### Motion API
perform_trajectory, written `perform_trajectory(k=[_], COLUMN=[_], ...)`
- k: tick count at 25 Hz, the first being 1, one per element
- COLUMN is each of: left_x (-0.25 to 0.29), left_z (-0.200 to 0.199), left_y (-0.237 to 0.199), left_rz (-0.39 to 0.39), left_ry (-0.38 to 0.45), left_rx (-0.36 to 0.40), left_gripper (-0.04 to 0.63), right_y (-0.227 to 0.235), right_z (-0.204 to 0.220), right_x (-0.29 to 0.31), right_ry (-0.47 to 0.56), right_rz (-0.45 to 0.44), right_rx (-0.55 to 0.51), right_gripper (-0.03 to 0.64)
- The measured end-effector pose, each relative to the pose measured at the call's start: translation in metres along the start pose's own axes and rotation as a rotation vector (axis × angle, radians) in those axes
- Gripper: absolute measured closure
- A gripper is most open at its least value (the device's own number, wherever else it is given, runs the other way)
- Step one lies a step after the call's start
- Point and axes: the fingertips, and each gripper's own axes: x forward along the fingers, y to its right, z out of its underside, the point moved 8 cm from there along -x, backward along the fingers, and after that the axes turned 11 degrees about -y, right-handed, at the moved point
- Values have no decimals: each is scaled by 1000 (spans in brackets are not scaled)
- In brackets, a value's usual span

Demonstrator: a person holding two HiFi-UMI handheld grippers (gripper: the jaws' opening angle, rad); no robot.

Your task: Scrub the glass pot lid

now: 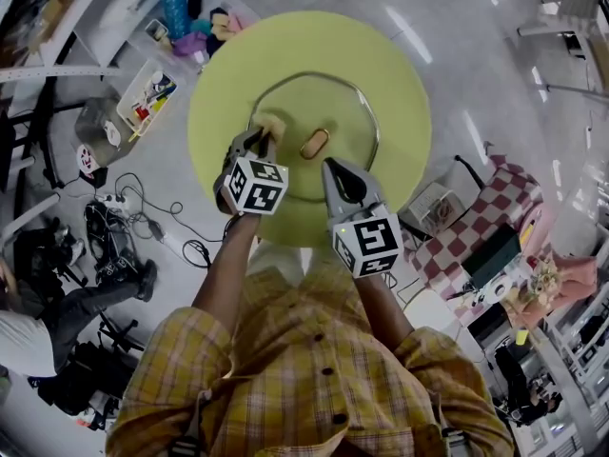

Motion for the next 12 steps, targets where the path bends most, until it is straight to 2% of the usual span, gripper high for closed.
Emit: perform_trajectory(k=[12], left_x=[5], left_z=[-8], left_y=[-11], left_rz=[10], left_ry=[7], left_rx=[-72], left_gripper=[549], right_y=[0], right_z=[1], right_x=[2], right_ry=[-4], right_rz=[6], right_rx=[-5], right_gripper=[620])
